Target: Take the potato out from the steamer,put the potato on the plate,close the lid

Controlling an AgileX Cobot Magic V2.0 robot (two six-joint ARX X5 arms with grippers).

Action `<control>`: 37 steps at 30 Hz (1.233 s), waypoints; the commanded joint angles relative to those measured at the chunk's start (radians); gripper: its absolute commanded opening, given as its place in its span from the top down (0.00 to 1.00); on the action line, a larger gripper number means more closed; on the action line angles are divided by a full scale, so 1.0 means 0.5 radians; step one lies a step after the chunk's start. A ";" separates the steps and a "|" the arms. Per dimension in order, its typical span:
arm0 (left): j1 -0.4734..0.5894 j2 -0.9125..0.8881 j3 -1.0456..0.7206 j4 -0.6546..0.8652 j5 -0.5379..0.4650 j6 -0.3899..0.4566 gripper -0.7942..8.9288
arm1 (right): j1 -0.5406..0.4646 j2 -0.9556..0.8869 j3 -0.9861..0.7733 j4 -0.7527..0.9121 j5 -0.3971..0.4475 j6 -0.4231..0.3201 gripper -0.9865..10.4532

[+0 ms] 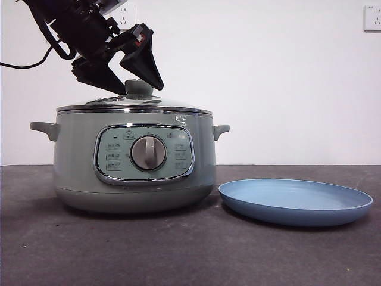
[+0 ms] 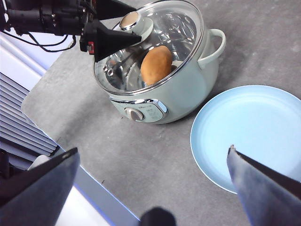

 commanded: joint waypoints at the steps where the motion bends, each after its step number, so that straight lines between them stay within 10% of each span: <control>1: -0.008 0.019 0.001 -0.008 -0.003 0.024 0.52 | 0.005 0.002 0.007 0.014 0.006 0.005 0.26; 7: -0.008 0.018 0.001 -0.008 -0.002 0.022 0.93 | 0.005 0.002 0.007 0.014 0.006 0.005 0.26; 26: 0.014 -0.278 0.253 -0.211 -0.006 -0.038 0.93 | 0.014 0.126 0.007 0.135 0.004 0.097 0.26; 37: 0.233 -1.041 0.342 -0.861 -0.132 -0.080 0.93 | 0.610 0.690 0.199 0.616 0.276 0.328 0.26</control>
